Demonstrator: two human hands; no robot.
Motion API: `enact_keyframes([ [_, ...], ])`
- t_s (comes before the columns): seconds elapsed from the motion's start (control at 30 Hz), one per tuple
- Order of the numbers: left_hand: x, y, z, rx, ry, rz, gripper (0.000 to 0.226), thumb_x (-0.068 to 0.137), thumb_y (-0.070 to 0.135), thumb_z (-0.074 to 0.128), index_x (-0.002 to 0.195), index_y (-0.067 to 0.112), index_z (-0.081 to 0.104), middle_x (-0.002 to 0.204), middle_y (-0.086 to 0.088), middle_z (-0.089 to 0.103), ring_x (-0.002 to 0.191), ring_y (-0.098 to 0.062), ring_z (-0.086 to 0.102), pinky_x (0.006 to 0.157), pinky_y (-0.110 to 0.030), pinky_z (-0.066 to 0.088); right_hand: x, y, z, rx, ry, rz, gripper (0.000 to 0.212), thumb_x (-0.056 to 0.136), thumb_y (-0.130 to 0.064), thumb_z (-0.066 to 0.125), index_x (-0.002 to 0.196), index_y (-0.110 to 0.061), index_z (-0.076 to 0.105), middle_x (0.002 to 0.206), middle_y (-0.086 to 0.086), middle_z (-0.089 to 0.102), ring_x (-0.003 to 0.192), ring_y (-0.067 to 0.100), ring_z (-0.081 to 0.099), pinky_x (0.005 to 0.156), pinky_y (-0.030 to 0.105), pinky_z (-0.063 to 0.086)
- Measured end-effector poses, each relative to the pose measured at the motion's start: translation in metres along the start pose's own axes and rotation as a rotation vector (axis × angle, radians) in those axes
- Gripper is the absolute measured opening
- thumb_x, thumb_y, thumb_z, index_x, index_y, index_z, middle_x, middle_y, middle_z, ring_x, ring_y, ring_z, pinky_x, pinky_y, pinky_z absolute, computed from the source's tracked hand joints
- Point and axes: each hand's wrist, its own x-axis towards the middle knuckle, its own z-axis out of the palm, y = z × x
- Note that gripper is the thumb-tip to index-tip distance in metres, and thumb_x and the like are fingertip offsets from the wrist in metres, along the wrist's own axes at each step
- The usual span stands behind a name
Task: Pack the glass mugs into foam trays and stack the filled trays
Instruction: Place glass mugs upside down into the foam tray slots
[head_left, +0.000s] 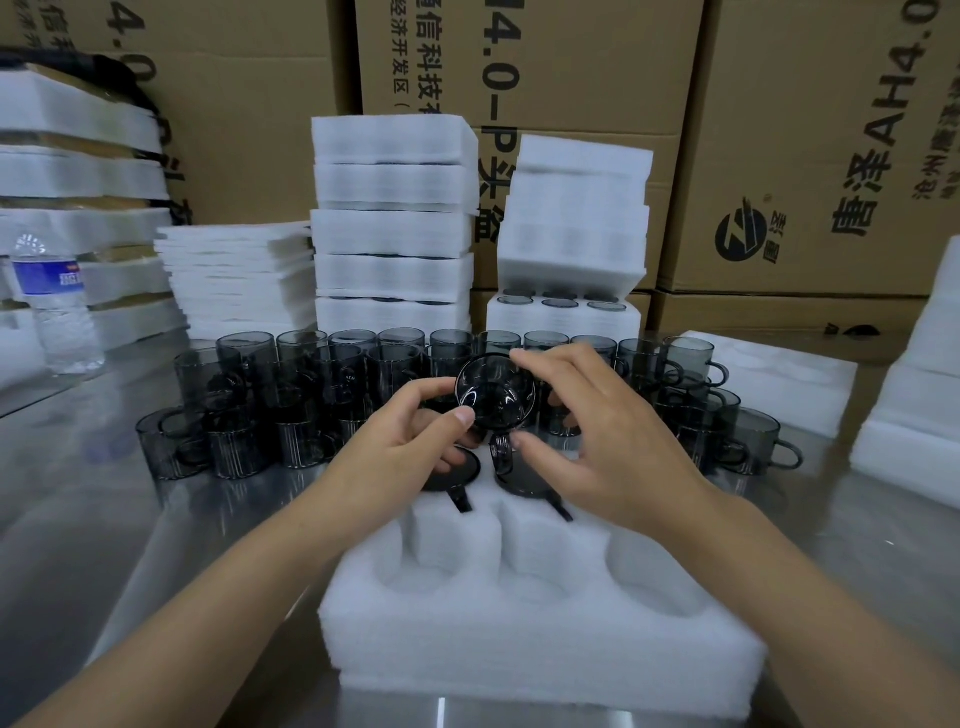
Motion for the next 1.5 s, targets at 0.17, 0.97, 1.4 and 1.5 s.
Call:
enact_keyframes([
  [0.17, -0.0005, 0.0012, 0.0014, -0.011, -0.001, -0.003, 0.018, 0.094, 0.021, 0.052, 0.110, 0.029, 0.054, 0.071, 0.010, 0.071, 0.066, 0.000, 0.063, 0.063, -0.013, 0.049, 0.0004, -0.0002, 0.0006, 0.004, -0.005, 0.007, 0.059, 0.085, -0.032, 0.066, 0.139, -0.020, 0.044, 0.119, -0.008, 0.048, 0.095, -0.006, 0.036, 0.077, 0.017, 0.039],
  [0.97, -0.0005, -0.0016, 0.0004, 0.007, -0.009, -0.052, 0.044, 0.068, 0.044, 0.066, 0.109, 0.040, 0.051, 0.073, 0.009, 0.064, 0.080, -0.016, 0.061, 0.083, -0.037, 0.050, -0.0009, -0.0011, -0.0014, 0.107, -0.051, 0.053, 0.060, 0.079, -0.034, 0.058, 0.136, -0.025, 0.042, 0.111, -0.008, 0.047, 0.089, 0.011, 0.050, 0.074, 0.035, 0.049],
  [1.4, -0.0028, 0.0020, -0.0003, 0.078, -0.002, -0.062, 0.028, 0.091, 0.031, 0.056, 0.119, 0.032, 0.056, 0.079, 0.011, 0.070, 0.071, 0.001, 0.065, 0.069, -0.014, 0.047, -0.0011, -0.0051, -0.0047, 0.105, -0.068, 0.060, 0.066, 0.080, -0.048, 0.066, 0.138, -0.027, 0.041, 0.115, -0.014, 0.044, 0.093, -0.004, 0.041, 0.080, 0.021, 0.041],
  [1.5, -0.0024, 0.0025, -0.0001, 0.073, 0.005, -0.075, 0.031, 0.092, 0.030, 0.054, 0.123, 0.026, 0.057, 0.084, 0.006, 0.070, 0.072, -0.002, 0.065, 0.073, -0.022, 0.048, -0.0008, -0.0049, -0.0047, 0.112, -0.071, 0.055, 0.067, 0.079, -0.048, 0.066, 0.138, -0.027, 0.041, 0.116, -0.014, 0.044, 0.093, -0.006, 0.040, 0.080, 0.016, 0.038],
])
